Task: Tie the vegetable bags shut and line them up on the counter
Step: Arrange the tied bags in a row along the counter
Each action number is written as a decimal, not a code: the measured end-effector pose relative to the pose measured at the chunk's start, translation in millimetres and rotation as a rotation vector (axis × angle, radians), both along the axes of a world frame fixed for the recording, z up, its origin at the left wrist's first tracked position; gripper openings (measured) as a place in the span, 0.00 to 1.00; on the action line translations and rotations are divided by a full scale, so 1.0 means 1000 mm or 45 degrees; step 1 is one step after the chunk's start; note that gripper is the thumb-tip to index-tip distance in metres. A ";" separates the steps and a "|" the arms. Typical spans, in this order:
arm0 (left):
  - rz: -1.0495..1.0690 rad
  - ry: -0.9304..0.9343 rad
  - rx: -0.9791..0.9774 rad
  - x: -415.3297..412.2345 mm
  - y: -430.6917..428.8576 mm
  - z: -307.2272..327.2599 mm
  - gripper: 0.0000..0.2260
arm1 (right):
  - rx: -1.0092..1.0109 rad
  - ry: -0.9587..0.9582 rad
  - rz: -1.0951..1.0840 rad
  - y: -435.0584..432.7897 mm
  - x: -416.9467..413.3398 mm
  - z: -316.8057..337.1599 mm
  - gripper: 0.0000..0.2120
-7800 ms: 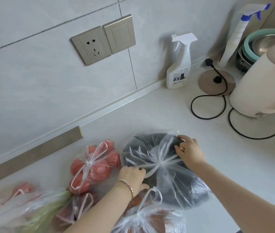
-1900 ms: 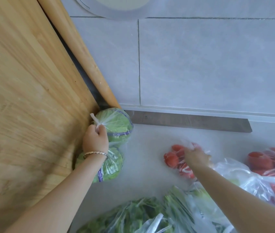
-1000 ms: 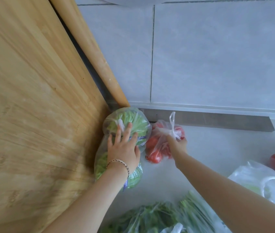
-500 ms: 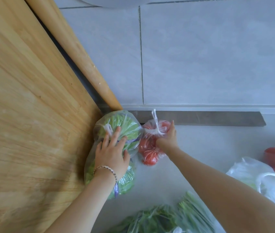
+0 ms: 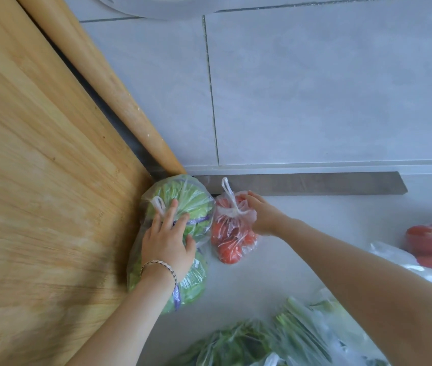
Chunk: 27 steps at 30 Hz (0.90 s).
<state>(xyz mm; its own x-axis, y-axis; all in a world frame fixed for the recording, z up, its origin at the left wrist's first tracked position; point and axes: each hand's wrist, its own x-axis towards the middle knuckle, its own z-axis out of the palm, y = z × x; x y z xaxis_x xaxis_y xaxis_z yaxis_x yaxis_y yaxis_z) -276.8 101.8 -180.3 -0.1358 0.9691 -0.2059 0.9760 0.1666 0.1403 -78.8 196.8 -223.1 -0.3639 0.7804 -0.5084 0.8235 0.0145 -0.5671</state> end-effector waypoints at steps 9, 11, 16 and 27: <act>0.053 0.308 -0.225 0.033 -0.012 0.015 0.24 | 0.092 -0.330 0.303 -0.064 0.045 0.116 0.19; 0.074 0.360 -0.274 0.048 -0.017 0.020 0.26 | 0.193 -0.408 0.295 -0.082 0.072 0.136 0.21; -0.096 0.230 -0.269 0.102 -0.041 0.023 0.30 | 0.229 -0.691 0.202 -0.124 0.160 0.155 0.47; -0.168 -0.024 -0.299 0.151 -0.059 0.009 0.29 | 0.189 -0.542 -0.036 -0.146 0.212 0.076 0.08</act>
<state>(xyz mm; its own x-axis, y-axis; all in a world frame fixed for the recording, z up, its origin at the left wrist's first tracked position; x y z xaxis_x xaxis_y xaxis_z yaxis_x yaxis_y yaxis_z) -125.9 42.4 -171.1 -0.0055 0.9034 -0.4287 0.9890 0.0682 0.1311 133.5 50.5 -147.2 -0.1237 0.8630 -0.4898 0.9843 0.0442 -0.1709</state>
